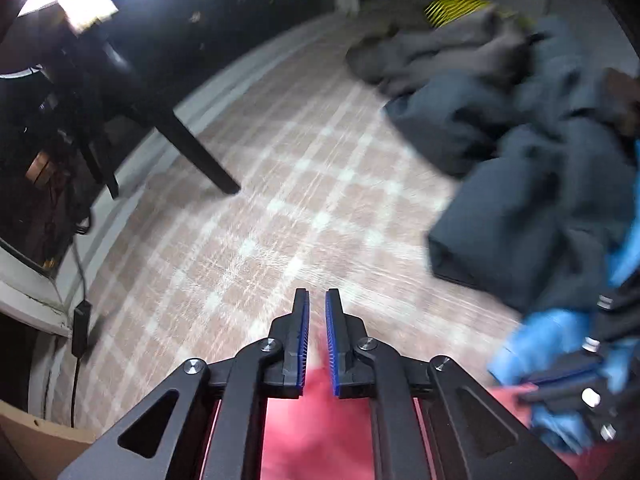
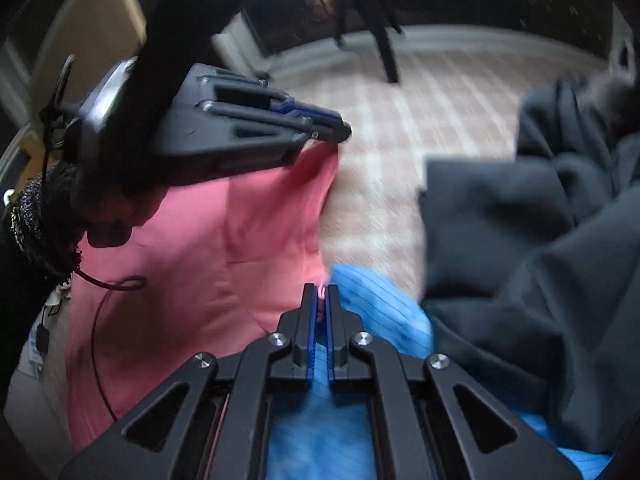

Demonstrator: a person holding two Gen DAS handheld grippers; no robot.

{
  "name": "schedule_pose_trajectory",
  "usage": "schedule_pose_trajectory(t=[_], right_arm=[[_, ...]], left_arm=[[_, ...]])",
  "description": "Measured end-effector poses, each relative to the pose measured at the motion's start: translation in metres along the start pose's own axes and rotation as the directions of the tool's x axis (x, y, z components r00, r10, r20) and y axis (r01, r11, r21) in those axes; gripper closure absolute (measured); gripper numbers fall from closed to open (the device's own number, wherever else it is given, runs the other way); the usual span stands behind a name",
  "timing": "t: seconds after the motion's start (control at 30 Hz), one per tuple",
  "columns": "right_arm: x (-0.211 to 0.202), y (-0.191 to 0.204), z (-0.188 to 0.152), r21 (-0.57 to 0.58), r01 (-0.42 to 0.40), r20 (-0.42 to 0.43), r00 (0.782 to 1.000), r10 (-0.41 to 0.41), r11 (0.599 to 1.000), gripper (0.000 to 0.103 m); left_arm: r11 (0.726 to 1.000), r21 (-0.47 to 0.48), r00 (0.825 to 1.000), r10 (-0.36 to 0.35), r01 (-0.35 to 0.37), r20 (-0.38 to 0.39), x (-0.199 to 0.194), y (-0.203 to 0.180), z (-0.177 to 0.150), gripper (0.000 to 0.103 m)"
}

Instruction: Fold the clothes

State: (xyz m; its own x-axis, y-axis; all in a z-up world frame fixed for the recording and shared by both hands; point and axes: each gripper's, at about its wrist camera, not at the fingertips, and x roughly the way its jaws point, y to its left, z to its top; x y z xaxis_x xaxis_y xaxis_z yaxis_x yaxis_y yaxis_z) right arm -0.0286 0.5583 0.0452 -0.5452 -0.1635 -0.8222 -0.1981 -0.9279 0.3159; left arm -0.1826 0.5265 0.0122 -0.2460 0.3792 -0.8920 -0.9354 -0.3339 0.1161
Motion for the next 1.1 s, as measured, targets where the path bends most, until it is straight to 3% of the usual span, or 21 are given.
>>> schedule_pose_trajectory(t=[0.1, 0.27, 0.37, 0.5, 0.63, 0.73, 0.8, 0.9, 0.93, 1.03, 1.1], right_arm=[[-0.014, -0.01, 0.007, 0.025, -0.002, 0.042, 0.999, 0.001, 1.0, 0.094], [-0.01, 0.01, 0.042, -0.113, -0.052, 0.034, 0.998, 0.057, 0.992, 0.087], [0.003, 0.028, 0.062, -0.183, -0.053, -0.008, 0.999, 0.052, 0.982, 0.087], [-0.019, 0.019, 0.07, -0.113, -0.153, 0.021, 0.987, 0.157, 0.982, 0.087], [-0.057, 0.008, 0.058, -0.105, -0.22, 0.006, 0.975, 0.222, 0.97, 0.087], [-0.082, 0.008, 0.044, -0.163, -0.24, -0.01, 0.97, 0.242, 0.957, 0.087], [-0.097, 0.006, 0.037, -0.171, -0.268, -0.01, 0.963, 0.271, 0.948, 0.087], [-0.115, 0.01, 0.036, -0.159, -0.327, 0.01, 0.943, 0.332, 0.932, 0.087], [-0.112, 0.025, 0.037, -0.203, -0.313, -0.004, 0.948, 0.319, 0.928, 0.087], [-0.096, 0.084, 0.037, -0.356, -0.282, -0.048, 0.958, 0.284, 0.891, 0.087], [-0.075, 0.124, 0.036, -0.4, -0.325, -0.105, 0.945, 0.31, 0.857, 0.087]], left_arm=[[0.998, -0.067, 1.0, 0.01, -0.011, -0.011, -0.005, 0.018, -0.003, 0.093], [0.985, -0.16, 0.994, 0.076, -0.063, 0.079, -0.083, 0.058, -0.038, 0.086], [0.972, -0.218, 0.99, 0.114, -0.093, 0.087, -0.143, 0.075, -0.09, 0.085], [0.934, -0.317, 0.978, 0.197, -0.165, 0.073, -0.222, 0.081, -0.177, 0.085], [0.84, -0.494, 0.965, 0.261, -0.227, 0.0, -0.293, 0.077, -0.277, 0.082], [0.735, -0.599, 0.937, 0.339, -0.317, -0.08, -0.34, 0.056, -0.348, 0.081], [0.657, -0.673, 0.928, 0.348, -0.34, -0.129, -0.368, 0.036, -0.397, 0.081], [0.568, -0.725, 0.911, 0.353, -0.39, -0.213, -0.383, 0.003, -0.453, 0.079], [0.539, -0.739, 0.906, 0.349, -0.404, -0.241, -0.386, -0.008, -0.47, 0.079], [0.498, -0.776, 0.917, 0.293, -0.387, -0.269, -0.369, -0.024, -0.503, 0.079], [0.496, -0.792, 0.931, 0.258, -0.356, -0.257, -0.35, -0.024, -0.51, 0.079]])
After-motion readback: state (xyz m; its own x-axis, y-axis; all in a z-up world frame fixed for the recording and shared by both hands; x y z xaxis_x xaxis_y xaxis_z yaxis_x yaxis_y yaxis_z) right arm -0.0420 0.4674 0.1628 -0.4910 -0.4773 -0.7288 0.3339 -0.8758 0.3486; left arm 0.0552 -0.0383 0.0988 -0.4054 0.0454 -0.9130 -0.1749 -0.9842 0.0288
